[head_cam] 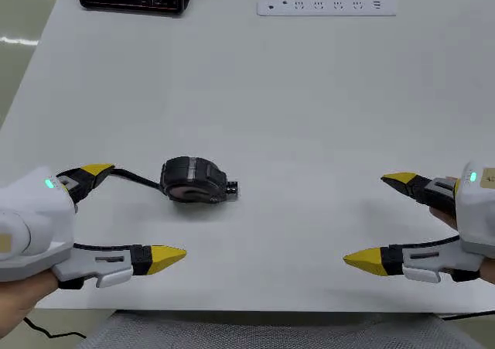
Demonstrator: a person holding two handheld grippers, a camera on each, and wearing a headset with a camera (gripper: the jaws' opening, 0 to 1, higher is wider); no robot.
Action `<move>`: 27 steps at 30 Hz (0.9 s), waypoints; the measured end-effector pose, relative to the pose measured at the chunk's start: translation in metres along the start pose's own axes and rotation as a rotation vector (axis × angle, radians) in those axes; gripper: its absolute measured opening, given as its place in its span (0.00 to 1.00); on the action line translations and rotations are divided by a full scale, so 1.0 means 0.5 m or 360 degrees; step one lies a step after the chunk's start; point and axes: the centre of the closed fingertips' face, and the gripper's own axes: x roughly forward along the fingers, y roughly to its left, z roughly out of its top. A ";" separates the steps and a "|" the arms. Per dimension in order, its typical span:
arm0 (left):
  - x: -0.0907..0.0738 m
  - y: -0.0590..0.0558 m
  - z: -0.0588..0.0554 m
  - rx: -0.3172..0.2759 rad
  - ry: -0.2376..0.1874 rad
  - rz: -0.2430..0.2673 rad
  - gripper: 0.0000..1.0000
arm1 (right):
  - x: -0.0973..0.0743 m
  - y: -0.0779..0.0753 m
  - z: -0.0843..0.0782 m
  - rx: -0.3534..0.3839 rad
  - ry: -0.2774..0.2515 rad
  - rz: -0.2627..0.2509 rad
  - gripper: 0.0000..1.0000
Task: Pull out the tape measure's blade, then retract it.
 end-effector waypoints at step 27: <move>0.001 0.001 -0.001 -0.0017 0.0017 -0.0030 0.99 | -0.007 -0.007 0.009 -0.0022 -0.0018 -0.0018 0.88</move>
